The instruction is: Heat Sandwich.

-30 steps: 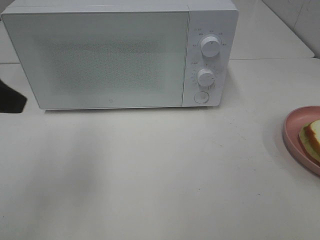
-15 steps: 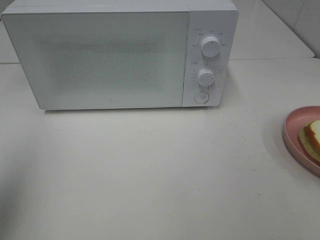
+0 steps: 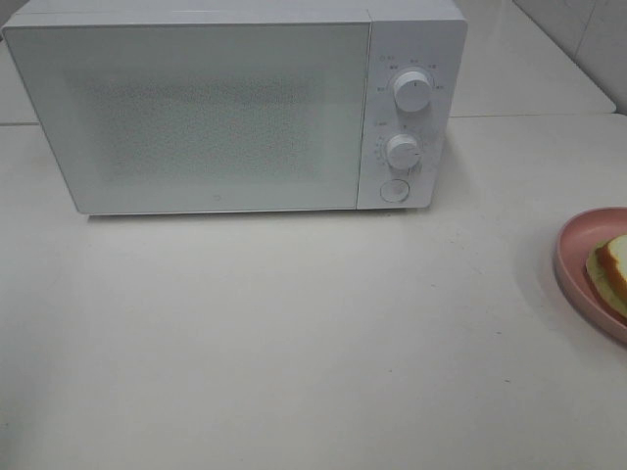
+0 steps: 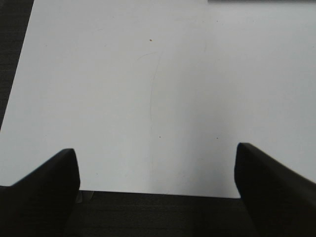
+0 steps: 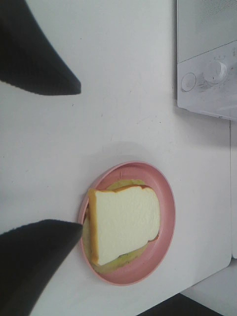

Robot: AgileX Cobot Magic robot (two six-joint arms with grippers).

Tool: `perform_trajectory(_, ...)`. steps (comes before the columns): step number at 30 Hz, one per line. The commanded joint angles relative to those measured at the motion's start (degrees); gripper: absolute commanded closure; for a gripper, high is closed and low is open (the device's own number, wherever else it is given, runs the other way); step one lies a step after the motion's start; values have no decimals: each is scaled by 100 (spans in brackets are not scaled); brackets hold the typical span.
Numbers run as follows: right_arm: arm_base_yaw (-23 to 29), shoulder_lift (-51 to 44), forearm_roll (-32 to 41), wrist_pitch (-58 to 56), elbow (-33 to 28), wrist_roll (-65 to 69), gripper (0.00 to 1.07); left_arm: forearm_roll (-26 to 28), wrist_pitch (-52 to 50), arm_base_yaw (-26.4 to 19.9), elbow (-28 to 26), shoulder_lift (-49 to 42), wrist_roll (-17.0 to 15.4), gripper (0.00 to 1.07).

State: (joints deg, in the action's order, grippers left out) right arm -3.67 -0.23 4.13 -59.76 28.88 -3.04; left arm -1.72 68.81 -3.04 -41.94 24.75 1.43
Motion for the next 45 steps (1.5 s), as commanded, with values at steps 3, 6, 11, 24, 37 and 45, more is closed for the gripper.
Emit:
perform_trajectory(3,-23,-149,-29,29,0,-80,39,63,17,0,510,-922,-327,27)
perform_trajectory(6,-23,-149,-29,29,0,-80,39,69,6,0,688,-1272,-384,27)
perform_trajectory(11,-23,-149,-29,29,0,-80,39,115,-132,0,1060,-2103,-584,27)
perform_trajectory(24,-23,-132,-29,29,0,-80,39,252,-945,0,1381,-2630,-476,27)
perform_trajectory(37,-23,-103,-29,29,0,-80,40,229,-934,0,1381,-2630,-625,27)
perform_trajectory(45,-23,-103,-29,29,0,-80,40,229,-934,0,1375,-2630,-625,27)
